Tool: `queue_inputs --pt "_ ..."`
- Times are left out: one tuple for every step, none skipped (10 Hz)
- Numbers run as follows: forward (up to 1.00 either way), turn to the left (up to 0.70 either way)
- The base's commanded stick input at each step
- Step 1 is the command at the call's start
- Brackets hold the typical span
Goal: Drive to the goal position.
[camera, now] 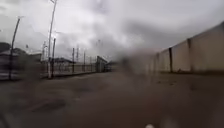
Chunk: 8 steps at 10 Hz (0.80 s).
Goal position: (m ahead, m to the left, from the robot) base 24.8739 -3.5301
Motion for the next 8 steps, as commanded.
queue_inputs --pt "0.5 0.02" --pt "0.5 0.02" --pt "0.5 0.02" --pt "0.5 0.02" --pt "0.5 0.02" --pt "0.5 0.02" --pt "0.5 0.02" --pt "0.5 0.02"
